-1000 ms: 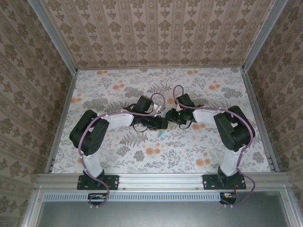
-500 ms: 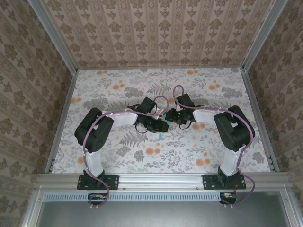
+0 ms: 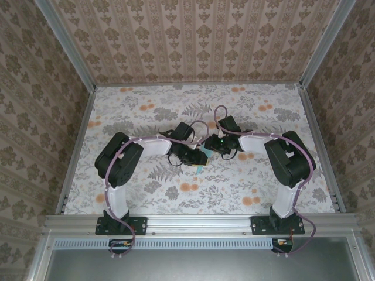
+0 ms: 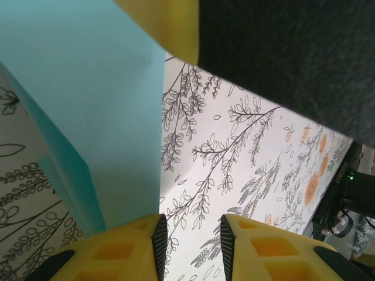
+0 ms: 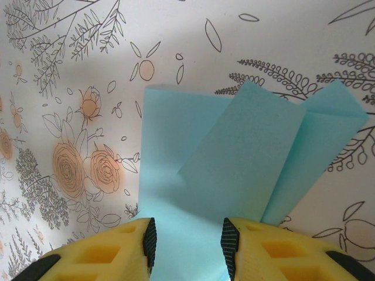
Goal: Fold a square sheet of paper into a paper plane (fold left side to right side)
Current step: Fold the wing for the fifth time at the center of the table.
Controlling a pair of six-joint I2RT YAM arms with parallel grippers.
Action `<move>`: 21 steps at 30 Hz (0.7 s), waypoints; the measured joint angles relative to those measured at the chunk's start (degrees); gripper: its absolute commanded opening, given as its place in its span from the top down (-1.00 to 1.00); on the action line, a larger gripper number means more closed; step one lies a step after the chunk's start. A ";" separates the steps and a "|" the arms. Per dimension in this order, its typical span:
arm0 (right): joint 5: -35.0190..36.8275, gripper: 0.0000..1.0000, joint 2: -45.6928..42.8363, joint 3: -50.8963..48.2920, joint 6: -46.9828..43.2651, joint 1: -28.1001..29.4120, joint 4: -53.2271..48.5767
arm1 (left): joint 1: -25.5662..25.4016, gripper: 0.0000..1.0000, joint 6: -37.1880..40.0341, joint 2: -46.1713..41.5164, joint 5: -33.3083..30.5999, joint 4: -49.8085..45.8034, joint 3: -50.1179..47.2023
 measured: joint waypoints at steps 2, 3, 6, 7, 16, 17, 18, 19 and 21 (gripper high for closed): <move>0.00 0.21 0.00 0.00 0.00 -0.02 0.00 | 0.00 0.34 0.04 0.00 -0.20 0.00 0.00; 0.00 0.21 0.00 0.00 0.00 0.00 0.00 | 0.00 0.35 0.15 0.00 -0.24 0.00 0.00; 0.00 0.21 0.00 0.00 0.00 0.00 0.00 | 0.00 0.35 0.24 0.00 -0.61 -0.11 0.00; 0.00 0.21 0.00 0.00 0.00 0.00 0.00 | 0.00 0.35 0.33 0.00 -0.72 -0.20 0.00; 0.00 0.21 0.00 0.00 -0.02 0.00 -0.02 | 0.00 0.35 0.39 0.00 -1.27 -0.22 -0.11; 0.00 0.21 0.00 0.00 -0.04 0.00 -0.02 | 0.00 0.36 0.39 0.00 -1.27 -0.20 -0.15; 0.00 0.21 0.00 0.00 -0.04 0.00 0.00 | 0.00 0.36 0.39 0.00 -1.29 -0.15 -0.24; 0.00 0.21 0.00 0.00 -0.04 0.00 -0.02 | 0.00 0.36 0.37 0.00 -1.29 0.07 -0.42; -0.02 0.21 0.00 0.00 -0.04 -0.02 0.00 | 0.00 0.37 0.37 0.00 -1.31 0.59 -0.90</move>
